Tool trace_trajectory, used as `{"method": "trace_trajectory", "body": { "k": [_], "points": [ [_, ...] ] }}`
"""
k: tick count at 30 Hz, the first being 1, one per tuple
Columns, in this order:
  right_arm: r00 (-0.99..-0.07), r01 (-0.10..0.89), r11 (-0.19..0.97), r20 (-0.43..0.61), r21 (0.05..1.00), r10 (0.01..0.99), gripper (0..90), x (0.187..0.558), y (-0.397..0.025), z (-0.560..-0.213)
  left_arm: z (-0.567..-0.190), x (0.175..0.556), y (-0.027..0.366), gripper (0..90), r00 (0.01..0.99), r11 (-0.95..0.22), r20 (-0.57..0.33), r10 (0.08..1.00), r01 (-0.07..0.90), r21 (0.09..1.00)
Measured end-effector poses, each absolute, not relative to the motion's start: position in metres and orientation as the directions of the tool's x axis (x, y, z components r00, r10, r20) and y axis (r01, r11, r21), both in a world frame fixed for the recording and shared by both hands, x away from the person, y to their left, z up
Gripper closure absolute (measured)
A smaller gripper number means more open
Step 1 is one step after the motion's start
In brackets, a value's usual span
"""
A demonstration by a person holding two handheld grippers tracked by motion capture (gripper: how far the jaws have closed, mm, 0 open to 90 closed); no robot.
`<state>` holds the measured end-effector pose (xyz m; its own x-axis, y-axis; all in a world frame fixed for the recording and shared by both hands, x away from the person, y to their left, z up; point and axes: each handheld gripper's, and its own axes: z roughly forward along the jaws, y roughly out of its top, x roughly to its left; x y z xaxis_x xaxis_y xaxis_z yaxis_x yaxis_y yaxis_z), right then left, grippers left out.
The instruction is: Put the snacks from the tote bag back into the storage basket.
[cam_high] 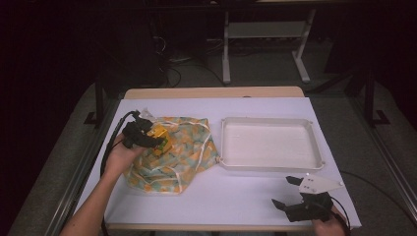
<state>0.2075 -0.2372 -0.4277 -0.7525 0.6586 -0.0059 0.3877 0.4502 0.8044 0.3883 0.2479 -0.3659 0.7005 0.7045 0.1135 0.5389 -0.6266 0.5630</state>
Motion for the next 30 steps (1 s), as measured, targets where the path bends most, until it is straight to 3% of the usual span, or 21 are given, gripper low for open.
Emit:
{"method": "trace_trajectory", "body": {
  "k": [30],
  "points": [
    [-0.742, 0.392, 0.432, 0.002, 0.812, 0.67, 13.5, 0.207, -0.24, -0.427, -0.351, 0.391, 0.251, 50.2, 0.703, -0.611, 0.085, 0.706, 0.544, 0.575]
  ]
}}
